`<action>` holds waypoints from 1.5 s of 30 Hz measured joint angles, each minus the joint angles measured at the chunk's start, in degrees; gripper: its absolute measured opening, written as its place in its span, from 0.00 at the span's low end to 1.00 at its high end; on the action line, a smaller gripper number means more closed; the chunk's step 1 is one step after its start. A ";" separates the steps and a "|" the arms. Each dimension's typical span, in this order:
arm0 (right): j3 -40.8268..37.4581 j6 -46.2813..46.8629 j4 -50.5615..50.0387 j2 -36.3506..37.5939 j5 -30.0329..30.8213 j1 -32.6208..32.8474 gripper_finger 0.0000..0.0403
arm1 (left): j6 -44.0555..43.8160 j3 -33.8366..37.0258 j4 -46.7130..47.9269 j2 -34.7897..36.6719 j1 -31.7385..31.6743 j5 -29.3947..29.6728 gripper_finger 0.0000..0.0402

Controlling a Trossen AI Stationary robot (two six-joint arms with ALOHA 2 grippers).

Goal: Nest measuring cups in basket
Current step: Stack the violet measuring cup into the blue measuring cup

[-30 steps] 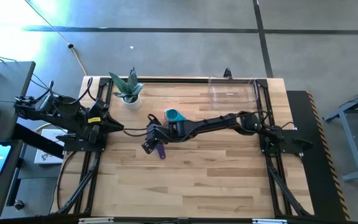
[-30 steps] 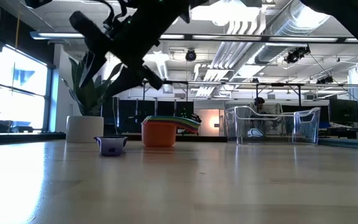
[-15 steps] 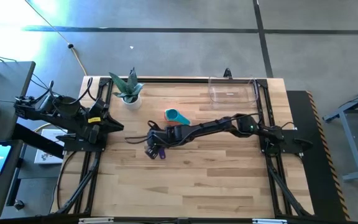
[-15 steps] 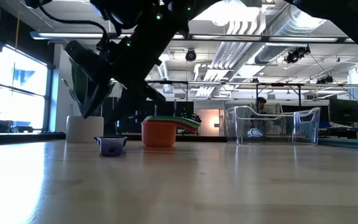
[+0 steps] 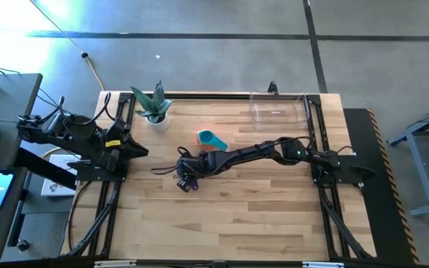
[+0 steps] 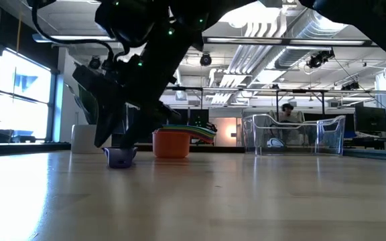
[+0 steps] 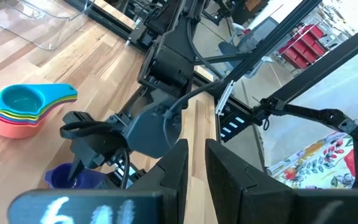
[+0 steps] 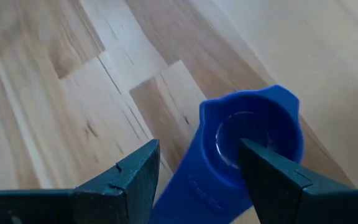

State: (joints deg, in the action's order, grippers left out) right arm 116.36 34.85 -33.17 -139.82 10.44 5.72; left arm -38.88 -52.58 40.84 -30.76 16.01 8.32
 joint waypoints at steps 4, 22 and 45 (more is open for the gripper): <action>0.00 -0.40 -0.47 -0.69 0.11 0.04 0.52 | -0.01 0.00 0.00 0.01 -0.01 0.01 0.12; 0.80 0.10 -2.94 -1.19 -3.25 0.02 0.09 | 0.07 0.00 0.00 0.00 0.00 0.01 0.12; 17.38 -18.86 -24.73 0.77 0.10 -2.55 0.00 | 0.05 0.00 0.04 0.02 -0.02 0.00 0.12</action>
State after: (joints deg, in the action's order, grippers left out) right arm 133.73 16.00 -57.90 -139.05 10.54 3.16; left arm -38.83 -52.58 40.88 -30.74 15.99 8.32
